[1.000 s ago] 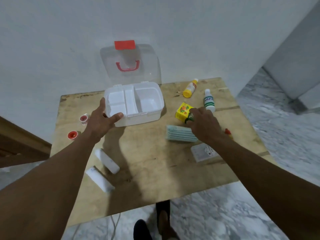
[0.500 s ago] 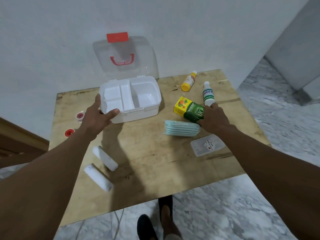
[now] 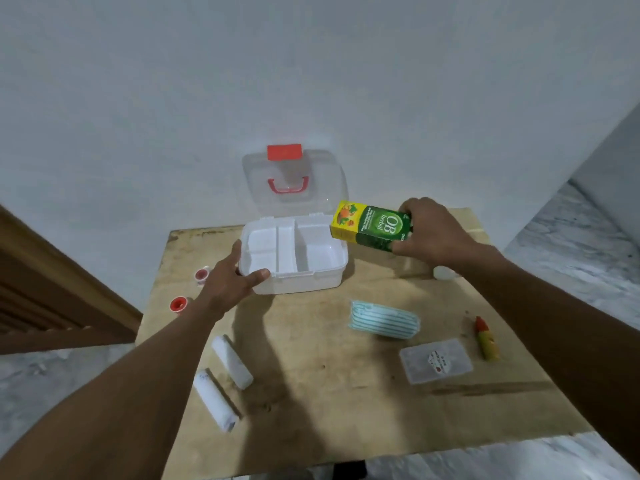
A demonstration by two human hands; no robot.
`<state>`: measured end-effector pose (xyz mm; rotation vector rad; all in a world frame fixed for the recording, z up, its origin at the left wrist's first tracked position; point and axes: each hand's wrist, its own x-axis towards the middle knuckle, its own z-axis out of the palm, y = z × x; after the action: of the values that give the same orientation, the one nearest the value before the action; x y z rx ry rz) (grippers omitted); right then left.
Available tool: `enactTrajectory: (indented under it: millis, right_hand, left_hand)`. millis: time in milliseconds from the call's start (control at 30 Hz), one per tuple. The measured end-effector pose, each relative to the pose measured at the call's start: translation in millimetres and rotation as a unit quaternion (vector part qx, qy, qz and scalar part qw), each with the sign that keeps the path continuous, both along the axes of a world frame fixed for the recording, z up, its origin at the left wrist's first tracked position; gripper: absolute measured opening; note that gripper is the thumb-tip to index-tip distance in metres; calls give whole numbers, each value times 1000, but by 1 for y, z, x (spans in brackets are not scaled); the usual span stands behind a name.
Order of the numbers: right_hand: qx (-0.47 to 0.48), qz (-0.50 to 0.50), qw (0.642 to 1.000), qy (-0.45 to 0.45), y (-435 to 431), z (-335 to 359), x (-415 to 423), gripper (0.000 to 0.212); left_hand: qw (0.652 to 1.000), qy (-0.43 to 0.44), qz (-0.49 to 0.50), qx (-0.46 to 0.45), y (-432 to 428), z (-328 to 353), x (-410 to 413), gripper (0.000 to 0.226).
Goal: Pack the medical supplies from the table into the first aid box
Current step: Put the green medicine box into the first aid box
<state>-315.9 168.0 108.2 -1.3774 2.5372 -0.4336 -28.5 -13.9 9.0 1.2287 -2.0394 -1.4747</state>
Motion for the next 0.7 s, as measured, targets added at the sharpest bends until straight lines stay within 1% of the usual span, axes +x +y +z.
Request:
enactTrajectory:
  millis: [100, 233, 333, 400, 533, 633, 700]
  right_hand:
    - [18, 42, 998, 34, -29, 8, 13, 54]
    - [61, 100, 990, 81, -64, 11, 32, 55]
    - [84, 117, 984, 102, -87, 4, 45, 52]
    - [98, 117, 984, 96, -98, -6, 51, 51]
    - [120, 101, 986, 57, -112, -28, 62, 58]
    - [118, 73, 990, 21, -120, -40, 72, 51]
    - [117, 65, 991, 1, -122, -49, 77, 51]
  left_hand:
    - [1000, -1, 2, 3, -1, -2, 0, 79]
    - [1000, 9, -6, -2, -4, -5, 2, 75]
    - [1000, 20, -19, -6, -8, -9, 3, 74]
    - [1000, 22, -18, -11, -8, -11, 4, 77]
    - [999, 15, -22, -24, -10, -13, 8, 97]
    - [999, 13, -22, -46, -11, -17, 9, 100]
    - [997, 17, -28, -68, -11, -19, 8, 96]
